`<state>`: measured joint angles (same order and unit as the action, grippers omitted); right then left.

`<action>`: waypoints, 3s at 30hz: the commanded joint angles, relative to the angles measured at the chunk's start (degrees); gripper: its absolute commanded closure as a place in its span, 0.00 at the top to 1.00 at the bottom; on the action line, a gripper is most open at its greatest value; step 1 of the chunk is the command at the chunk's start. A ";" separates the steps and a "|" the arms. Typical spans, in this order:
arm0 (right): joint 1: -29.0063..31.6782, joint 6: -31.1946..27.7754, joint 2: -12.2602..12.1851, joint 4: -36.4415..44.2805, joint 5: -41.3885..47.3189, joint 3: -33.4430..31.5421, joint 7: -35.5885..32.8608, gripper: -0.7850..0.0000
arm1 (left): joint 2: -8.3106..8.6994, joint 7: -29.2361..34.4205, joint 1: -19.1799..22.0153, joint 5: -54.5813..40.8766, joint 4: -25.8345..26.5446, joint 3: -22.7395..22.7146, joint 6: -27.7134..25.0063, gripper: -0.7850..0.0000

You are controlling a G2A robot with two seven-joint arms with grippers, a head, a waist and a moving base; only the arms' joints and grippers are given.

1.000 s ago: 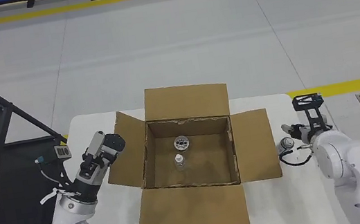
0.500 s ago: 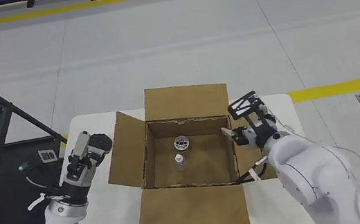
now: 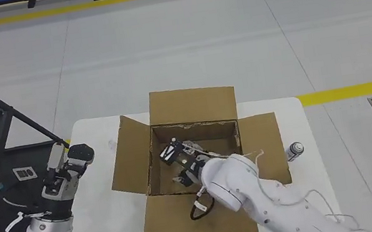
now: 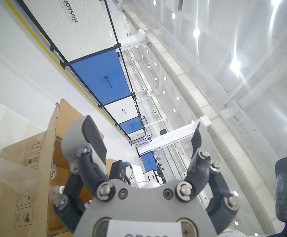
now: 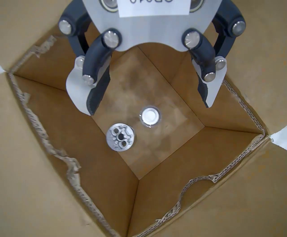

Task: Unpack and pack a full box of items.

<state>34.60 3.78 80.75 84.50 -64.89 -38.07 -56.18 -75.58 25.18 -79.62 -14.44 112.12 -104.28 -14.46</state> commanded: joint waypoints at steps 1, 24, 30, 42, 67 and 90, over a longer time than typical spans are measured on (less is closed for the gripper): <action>-1.20 1.12 1.06 -3.75 0.88 1.34 0.63 1.00 | 0.00 0.00 0.00 0.00 0.00 0.00 0.00 1.00; 1.66 3.19 3.04 0.26 0.50 -3.78 1.77 0.00 | 0.00 0.00 0.00 0.00 0.00 0.00 0.00 1.00; 12.18 1.60 -1.28 23.83 -8.61 -18.01 -5.81 0.00 | 0.00 0.00 0.00 0.00 0.00 0.00 0.00 1.00; 38.31 1.89 -4.93 50.15 -16.98 -44.56 -6.61 0.00 | 0.00 0.00 0.00 0.00 0.00 0.00 0.00 1.00; 42.49 -6.97 -6.04 37.02 -3.40 -49.51 -8.55 0.00 | 0.00 0.00 0.00 0.00 0.00 0.00 0.00 1.00; 44.68 3.18 -6.70 23.10 -10.64 -57.23 5.44 0.00 | 0.00 0.00 0.00 0.00 0.00 0.00 0.00 1.00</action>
<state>79.37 7.26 74.05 108.48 -75.66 -95.46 -51.20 -75.58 25.18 -79.62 -14.44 112.12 -104.28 -14.46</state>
